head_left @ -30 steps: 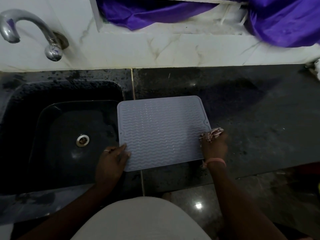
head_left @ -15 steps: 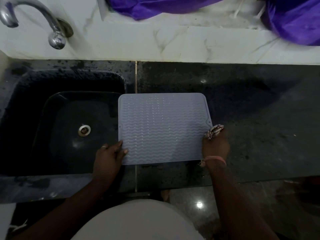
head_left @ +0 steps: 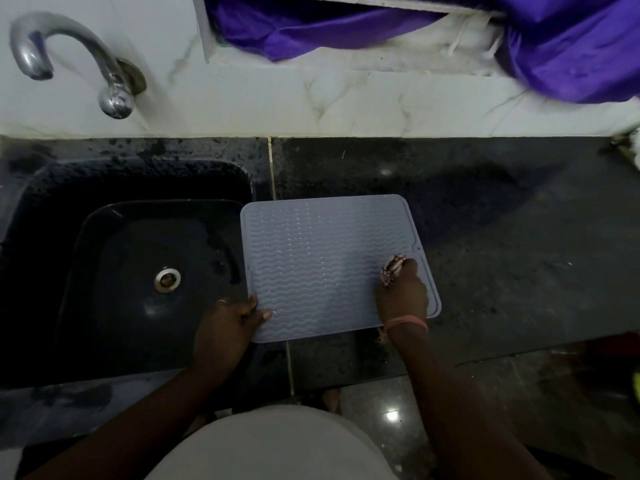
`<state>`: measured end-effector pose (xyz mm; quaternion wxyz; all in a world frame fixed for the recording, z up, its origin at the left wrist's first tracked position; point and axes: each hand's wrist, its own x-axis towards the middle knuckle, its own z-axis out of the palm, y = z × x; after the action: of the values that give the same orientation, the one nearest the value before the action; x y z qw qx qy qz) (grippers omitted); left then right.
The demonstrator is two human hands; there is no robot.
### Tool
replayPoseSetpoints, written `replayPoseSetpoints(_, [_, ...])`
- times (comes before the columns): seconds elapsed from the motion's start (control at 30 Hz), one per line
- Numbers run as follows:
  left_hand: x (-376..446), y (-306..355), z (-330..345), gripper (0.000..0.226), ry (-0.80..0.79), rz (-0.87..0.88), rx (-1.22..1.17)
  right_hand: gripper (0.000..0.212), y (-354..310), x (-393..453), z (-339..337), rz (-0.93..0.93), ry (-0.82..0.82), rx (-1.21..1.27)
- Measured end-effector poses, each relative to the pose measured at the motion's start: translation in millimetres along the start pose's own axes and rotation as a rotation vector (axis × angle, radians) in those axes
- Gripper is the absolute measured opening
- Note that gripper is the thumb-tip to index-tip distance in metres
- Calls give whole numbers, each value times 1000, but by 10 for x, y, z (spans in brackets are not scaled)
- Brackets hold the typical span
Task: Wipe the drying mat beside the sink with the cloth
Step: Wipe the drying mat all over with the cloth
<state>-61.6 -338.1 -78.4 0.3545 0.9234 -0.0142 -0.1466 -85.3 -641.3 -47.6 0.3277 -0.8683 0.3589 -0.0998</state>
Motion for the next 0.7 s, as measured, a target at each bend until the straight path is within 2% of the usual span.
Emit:
replayPoseSetpoints(0.3, [30, -30, -4, 41, -34, 17, 22, 47, -408, -512, 388, 13, -110, 85])
replayPoseSetpoints(0.47, [55, -68, -15, 38, -33, 20, 8, 50, -596, -713, 573, -50, -224, 161])
replayPoseSetpoints(0.53, [61, -72, 1, 37, -23, 22, 14, 48, -633, -762, 632, -43, -316, 276])
replayPoseSetpoints(0.6, [73, -79, 5, 36, -22, 9, 10, 46, -639, -768, 643, 29, -433, 493])
replayPoseSetpoints(0.7, [91, -97, 3, 37, -45, -2, -2, 38, -486, -616, 470, 107, -428, 722])
